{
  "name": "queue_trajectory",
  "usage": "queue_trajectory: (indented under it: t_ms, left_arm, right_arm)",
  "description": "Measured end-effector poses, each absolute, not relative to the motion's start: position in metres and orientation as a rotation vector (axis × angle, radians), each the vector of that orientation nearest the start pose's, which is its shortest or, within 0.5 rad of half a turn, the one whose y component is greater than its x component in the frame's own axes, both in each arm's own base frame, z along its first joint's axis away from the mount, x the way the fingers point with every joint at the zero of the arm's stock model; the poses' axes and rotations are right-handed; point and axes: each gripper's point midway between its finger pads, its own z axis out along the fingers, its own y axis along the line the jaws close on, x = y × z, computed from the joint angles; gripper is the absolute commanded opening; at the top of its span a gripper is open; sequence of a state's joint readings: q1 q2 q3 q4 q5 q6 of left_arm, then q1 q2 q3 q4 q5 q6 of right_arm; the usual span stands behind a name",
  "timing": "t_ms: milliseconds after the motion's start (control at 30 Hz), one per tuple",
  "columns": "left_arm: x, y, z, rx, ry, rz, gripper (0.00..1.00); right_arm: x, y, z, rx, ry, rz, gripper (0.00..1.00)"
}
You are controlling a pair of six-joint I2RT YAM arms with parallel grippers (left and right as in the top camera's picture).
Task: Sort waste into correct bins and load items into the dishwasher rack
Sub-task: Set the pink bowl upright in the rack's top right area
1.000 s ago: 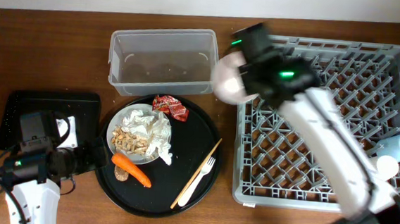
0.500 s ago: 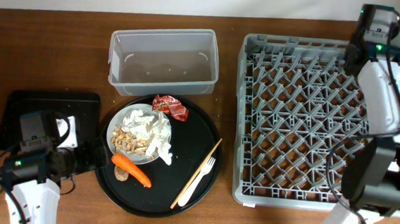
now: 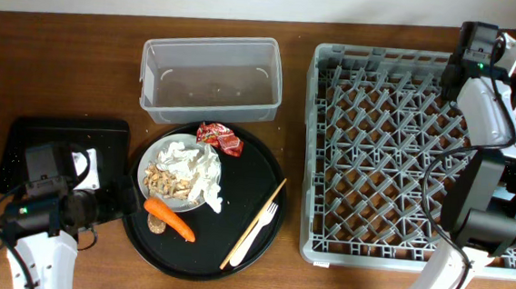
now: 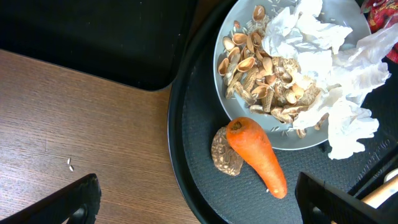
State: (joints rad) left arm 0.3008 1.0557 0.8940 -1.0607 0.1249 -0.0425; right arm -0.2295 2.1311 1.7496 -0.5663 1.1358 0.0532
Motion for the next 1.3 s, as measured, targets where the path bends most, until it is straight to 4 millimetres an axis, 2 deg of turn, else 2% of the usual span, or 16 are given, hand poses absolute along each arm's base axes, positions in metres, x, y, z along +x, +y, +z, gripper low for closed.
queue_trajectory:
  t_ms: [100,233,300,400,533,633,700,767,833,900,1000,1167,1267,1300]
  left_arm:
    - [0.222,0.046,0.133,-0.444,2.741,-0.109,0.99]
    - [0.222,0.046,0.133,-0.444,2.741,-0.109,1.0]
    - [0.222,0.046,0.133,-0.444,2.741,-0.109,0.99]
    - [0.222,0.046,0.133,-0.444,2.741,-0.109,0.99]
    - [0.222,0.046,0.133,-0.444,2.741,-0.109,0.99]
    - [0.222,0.046,0.133,-0.444,2.74,-0.109,0.99]
    - [0.222,0.046,0.133,-0.444,2.739,-0.109,0.99]
    - [0.223,0.047,0.134,-0.442,2.734,-0.107,0.99]
    - [0.223,0.047,0.134,-0.442,2.733,-0.107,0.99]
    - [0.224,0.047,0.134,-0.441,2.73,-0.106,0.99]
    - [0.224,0.047,0.134,-0.441,2.729,-0.106,0.99]
    - [0.224,0.047,0.134,-0.441,2.729,-0.106,0.99]
    - [0.224,0.047,0.134,-0.441,2.729,-0.106,0.99]
    - [0.224,0.047,0.134,-0.441,2.729,-0.106,0.99]
  right_arm:
    - [0.449,-0.261,0.182,0.757,2.145,-1.475,0.04]
    - [0.462,-0.234,0.183,0.688,2.147,-1.456,0.04]
    - [0.465,-0.227,0.182,0.671,2.148,-1.45,0.04]
    - [0.459,-0.228,0.176,0.687,2.125,-1.49,0.04]
    - [0.46,-0.223,0.176,0.682,2.113,-1.494,0.05]
    - [0.465,-0.203,0.173,0.617,2.133,-1.495,0.08]
    - [0.466,-0.188,0.162,0.549,2.182,-1.486,0.15]
    - [0.465,-0.184,0.157,0.513,2.22,-1.482,0.38]
    - [0.462,-0.178,0.143,0.452,2.3,-1.46,0.44]
    - [0.458,-0.173,0.131,0.404,2.383,-1.413,0.63]
    - [0.452,-0.164,0.114,0.339,2.506,-1.333,0.78]
    - [0.437,-0.161,0.106,0.371,2.576,-1.294,0.8]
    - [0.436,-0.144,0.103,0.368,2.682,-1.023,0.83]
    - [0.435,-0.128,0.106,0.352,2.726,-0.87,0.86]
